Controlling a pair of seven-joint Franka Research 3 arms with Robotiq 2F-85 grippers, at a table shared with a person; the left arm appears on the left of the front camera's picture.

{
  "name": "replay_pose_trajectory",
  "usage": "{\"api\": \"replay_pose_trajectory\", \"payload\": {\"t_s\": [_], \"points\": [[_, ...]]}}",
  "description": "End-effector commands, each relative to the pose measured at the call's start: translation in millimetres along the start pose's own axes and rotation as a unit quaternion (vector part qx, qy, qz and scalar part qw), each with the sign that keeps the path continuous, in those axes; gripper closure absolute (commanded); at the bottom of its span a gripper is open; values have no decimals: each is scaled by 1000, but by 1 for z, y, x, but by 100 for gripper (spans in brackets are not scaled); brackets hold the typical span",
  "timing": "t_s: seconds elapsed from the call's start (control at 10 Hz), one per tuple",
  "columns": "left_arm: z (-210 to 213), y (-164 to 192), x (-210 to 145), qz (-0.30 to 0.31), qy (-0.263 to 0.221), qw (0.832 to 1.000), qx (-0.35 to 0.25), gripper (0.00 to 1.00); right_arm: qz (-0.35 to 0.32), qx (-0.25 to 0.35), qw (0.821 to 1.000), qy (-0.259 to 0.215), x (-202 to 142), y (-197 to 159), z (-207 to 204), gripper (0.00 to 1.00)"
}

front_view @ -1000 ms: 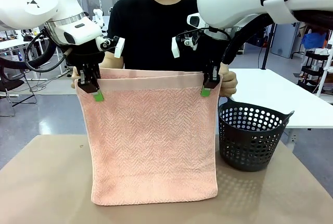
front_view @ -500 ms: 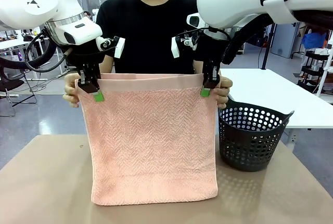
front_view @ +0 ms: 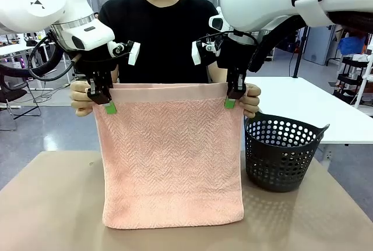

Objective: Fold the towel.
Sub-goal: Release the end of the 100 cm Hotel Towel you were holding and grab the top end of the folded side.

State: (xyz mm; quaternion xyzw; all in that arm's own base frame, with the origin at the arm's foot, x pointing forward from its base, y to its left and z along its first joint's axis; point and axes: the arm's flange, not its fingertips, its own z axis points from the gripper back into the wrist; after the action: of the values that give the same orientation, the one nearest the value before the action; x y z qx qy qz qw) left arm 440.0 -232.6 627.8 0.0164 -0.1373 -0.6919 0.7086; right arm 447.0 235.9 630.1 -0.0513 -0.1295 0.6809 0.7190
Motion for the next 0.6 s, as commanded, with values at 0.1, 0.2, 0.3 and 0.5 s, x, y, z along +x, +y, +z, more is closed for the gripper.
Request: {"api": "replay_pose_trajectory", "payload": {"t_s": [0.1,0.2,0.3,0.5], "points": [[2,1,-1,5,6,1000,6,100,3,-5,1000,5,-1,-1,1,100],[2,1,-1,5,6,1000,6,100,3,-5,1000,5,-1,-1,1,100],[2,1,-1,5,6,1000,6,100,3,-5,1000,5,-1,-1,1,100],[0,0,0,0,0,1000,0,68,0,0,1000,0,0,0,0,88]]}}
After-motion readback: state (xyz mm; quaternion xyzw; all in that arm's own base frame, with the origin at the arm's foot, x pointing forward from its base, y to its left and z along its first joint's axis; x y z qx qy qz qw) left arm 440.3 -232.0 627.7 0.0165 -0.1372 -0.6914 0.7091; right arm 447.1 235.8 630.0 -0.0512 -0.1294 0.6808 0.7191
